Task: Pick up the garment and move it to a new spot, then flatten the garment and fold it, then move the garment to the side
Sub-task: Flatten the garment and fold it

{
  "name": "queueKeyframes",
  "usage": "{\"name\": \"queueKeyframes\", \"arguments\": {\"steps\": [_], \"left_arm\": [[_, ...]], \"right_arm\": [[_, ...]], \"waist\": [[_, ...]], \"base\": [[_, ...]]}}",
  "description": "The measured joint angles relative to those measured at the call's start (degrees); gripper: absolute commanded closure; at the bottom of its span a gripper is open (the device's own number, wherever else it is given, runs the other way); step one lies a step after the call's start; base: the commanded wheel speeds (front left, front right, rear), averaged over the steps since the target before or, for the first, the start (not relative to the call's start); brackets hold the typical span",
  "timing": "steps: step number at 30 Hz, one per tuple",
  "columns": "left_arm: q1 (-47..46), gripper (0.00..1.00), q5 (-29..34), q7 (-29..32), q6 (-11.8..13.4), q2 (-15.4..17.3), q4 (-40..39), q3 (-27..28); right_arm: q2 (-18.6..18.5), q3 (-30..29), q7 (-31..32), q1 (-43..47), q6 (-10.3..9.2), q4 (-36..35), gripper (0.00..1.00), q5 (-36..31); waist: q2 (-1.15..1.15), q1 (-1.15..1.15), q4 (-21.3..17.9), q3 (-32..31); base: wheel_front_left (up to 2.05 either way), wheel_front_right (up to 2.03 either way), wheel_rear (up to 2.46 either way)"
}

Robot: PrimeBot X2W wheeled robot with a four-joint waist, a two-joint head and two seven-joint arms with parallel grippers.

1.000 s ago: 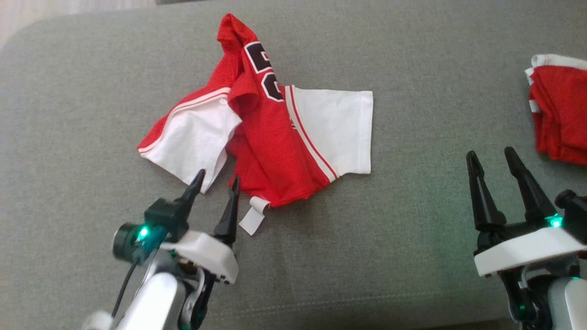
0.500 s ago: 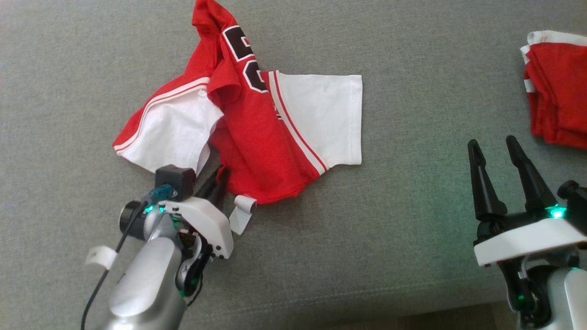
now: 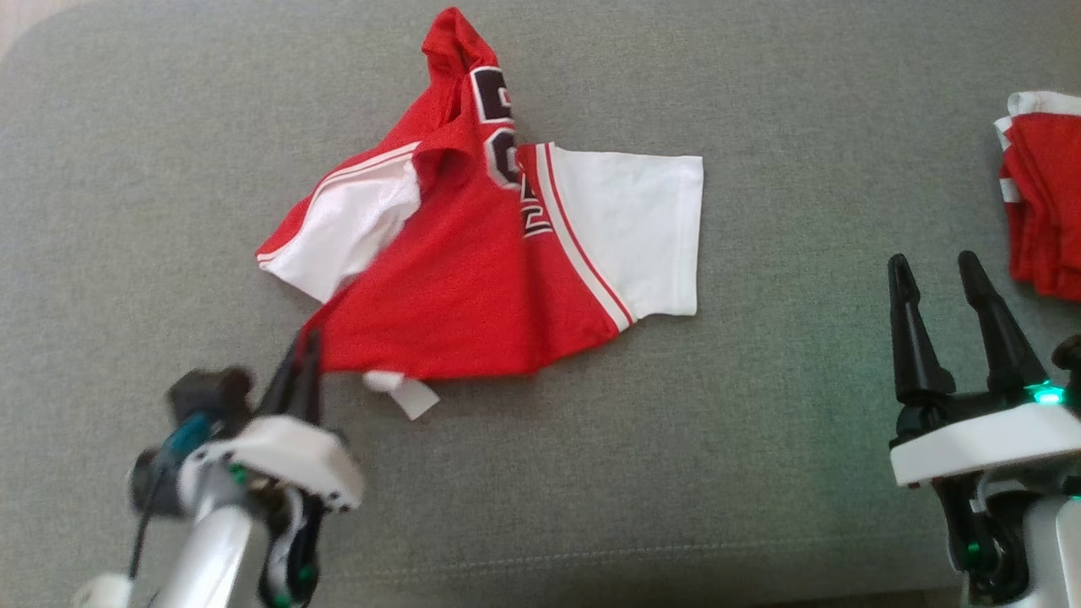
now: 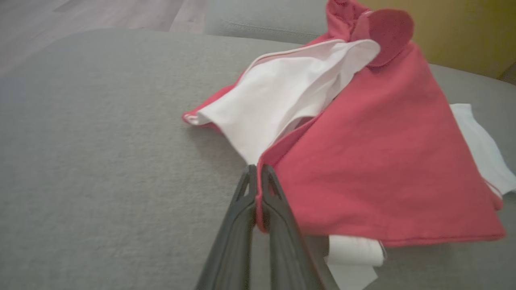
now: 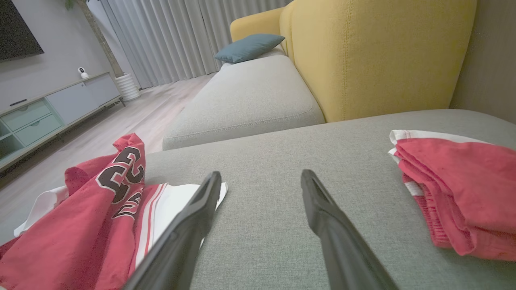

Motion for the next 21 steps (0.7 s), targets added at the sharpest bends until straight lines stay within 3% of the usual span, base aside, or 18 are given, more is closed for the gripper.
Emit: {"name": "queueKeyframes", "arguments": {"steps": [7,8,9,10,16,21], "left_arm": [[5.33,1.0,-2.63,0.57,3.77,1.31,-1.69,4.71],[5.26,0.66,-3.45,0.01,3.76,1.36,-0.63,5.43],[5.23,0.11,-3.76,-0.02,3.66,1.38,0.13,5.44],[5.24,0.0,-4.11,-0.69,3.25,1.37,0.79,5.44],[5.22,0.0,-1.44,-5.45,4.32,1.34,-0.03,5.08],[5.2,0.0,2.58,-7.57,5.99,1.34,-6.82,3.86]], "right_arm": [[0.2,-0.46,0.02,-0.01,0.0,-0.34,0.0,-0.02],[0.26,-0.79,0.03,0.01,0.0,-0.41,0.0,-0.02],[0.26,-0.89,0.05,0.01,0.0,-0.43,0.0,-0.12],[0.26,-0.9,0.07,0.01,0.0,-0.45,0.0,-0.38],[0.26,-0.97,0.1,0.12,0.0,-0.78,0.0,-1.11],[0.21,-0.96,0.18,0.51,0.0,-1.4,0.0,-2.14]], "waist": [[0.0,0.0,0.17,-0.19],[0.0,0.0,0.02,-0.13],[0.0,0.0,-0.1,-0.15],[0.0,0.0,-0.24,-0.18],[0.0,0.0,-0.67,-1.32],[0.0,0.0,-0.55,-2.88]], "base": [[0.0,0.0,0.0],[0.0,0.0,0.0],[0.0,0.0,0.0],[0.0,0.0,0.0],[0.0,0.0,0.0],[0.0,0.0,0.0]]}}
